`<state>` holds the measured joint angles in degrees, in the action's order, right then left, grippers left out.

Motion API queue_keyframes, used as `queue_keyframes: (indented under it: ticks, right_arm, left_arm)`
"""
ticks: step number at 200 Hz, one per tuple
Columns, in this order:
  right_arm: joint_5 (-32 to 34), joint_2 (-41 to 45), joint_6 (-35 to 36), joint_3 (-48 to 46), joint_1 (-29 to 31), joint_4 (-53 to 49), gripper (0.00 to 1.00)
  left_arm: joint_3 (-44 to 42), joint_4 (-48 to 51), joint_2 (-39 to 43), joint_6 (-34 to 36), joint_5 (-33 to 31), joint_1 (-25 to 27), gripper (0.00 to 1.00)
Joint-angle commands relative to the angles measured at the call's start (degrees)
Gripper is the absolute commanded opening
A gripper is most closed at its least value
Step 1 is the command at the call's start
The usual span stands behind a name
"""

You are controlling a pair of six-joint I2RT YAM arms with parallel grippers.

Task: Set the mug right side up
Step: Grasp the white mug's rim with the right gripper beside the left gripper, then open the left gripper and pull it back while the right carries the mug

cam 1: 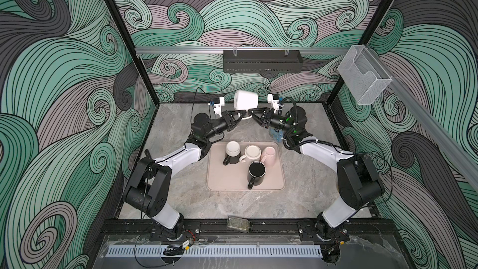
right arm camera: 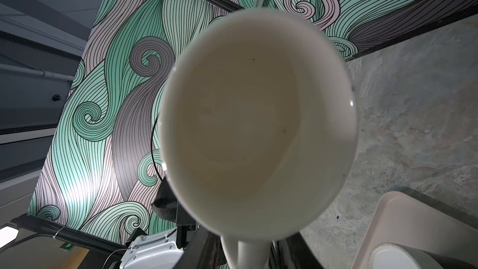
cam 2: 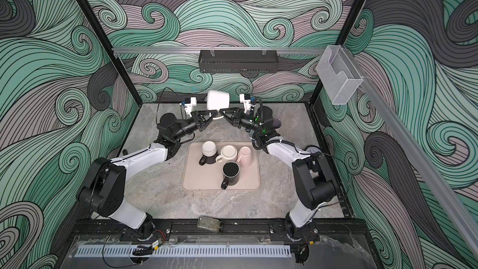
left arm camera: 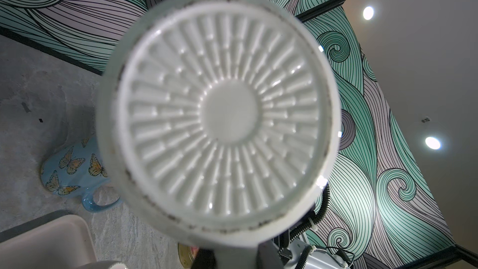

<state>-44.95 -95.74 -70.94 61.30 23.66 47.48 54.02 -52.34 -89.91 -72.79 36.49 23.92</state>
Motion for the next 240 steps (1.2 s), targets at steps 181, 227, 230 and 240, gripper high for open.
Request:
queue_keyframes:
  ticks: [181, 227, 230, 240]
  right_arm:
    - [2.56, -2.32, -3.68, 3.98, 0.6, 7.11, 0.0]
    - [1.57, -1.14, 2.4, 6.41, 0.27, -4.71, 0.0]
    - [1.5, -1.19, 2.85, 6.58, 0.25, -5.5, 0.0]
    - [1.2, -1.42, 4.32, 7.51, 0.25, -8.27, 0.0]
  left_arm:
    - [3.23, 11.2, 1.85, 10.96, 0.09, 1.02, 0.79]
    - [3.64, 51.35, 16.64, 34.38, -24.76, 0.89, 0.99]
    - [3.07, 51.77, 17.42, 34.27, -26.77, 0.82, 0.99]
    - [1.26, 52.5, 19.92, 34.06, -30.54, 0.31, 0.99]
